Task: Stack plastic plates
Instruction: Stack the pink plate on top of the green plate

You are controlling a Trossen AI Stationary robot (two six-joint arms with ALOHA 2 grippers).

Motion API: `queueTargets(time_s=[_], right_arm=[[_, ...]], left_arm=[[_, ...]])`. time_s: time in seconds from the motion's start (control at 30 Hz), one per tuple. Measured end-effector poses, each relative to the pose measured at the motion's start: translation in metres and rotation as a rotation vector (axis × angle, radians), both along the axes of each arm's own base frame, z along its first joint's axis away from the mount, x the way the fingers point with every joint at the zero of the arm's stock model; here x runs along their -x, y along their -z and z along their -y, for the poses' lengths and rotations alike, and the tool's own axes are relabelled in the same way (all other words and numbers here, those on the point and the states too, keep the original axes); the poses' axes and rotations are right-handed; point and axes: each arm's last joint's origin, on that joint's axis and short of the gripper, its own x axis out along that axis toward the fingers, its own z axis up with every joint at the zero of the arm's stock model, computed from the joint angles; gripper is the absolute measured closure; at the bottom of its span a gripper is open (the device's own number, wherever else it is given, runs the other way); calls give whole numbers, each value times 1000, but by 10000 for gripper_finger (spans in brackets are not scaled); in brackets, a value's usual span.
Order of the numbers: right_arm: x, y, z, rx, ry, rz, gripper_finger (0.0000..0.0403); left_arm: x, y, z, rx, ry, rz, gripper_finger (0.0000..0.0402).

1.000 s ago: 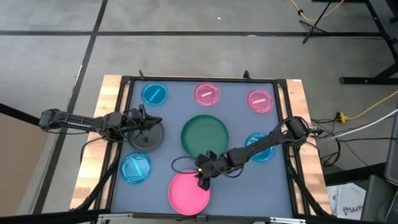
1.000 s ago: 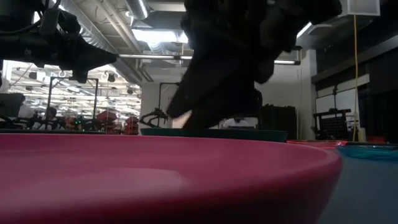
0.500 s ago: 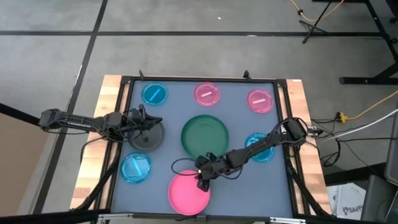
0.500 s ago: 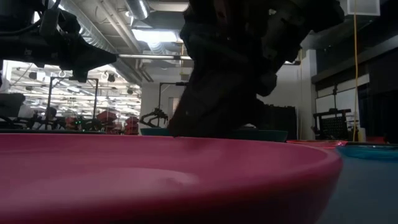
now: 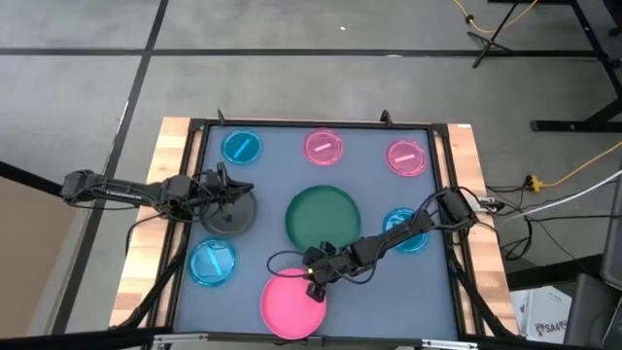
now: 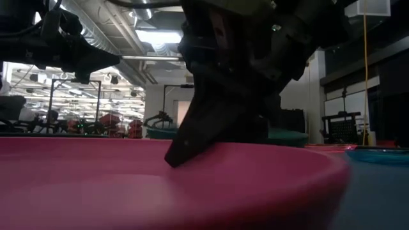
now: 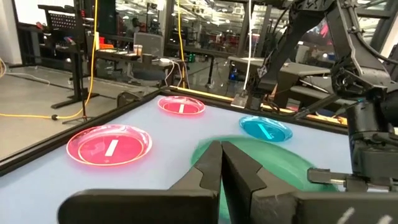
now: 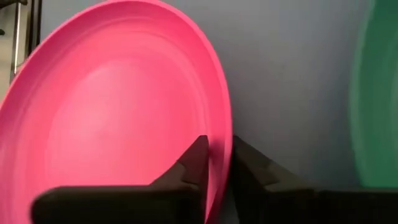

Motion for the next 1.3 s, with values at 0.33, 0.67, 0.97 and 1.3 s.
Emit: queueTargets(time_s=[0.33, 0.67, 0.97, 1.3], right_arm=[[-1, 0, 1, 9, 2, 9, 396], [-9, -13, 1, 33, -49, 31, 400], [-10, -54, 12, 89, -85, 85, 402], [3, -99, 45, 182, -18, 88, 403]], left_arm=[[0, 0, 0, 0, 1, 0, 397], [0, 0, 0, 0, 3, 1, 397], [0, 0, 0, 0, 15, 1, 397], [0, 0, 0, 0, 13, 0, 397]])
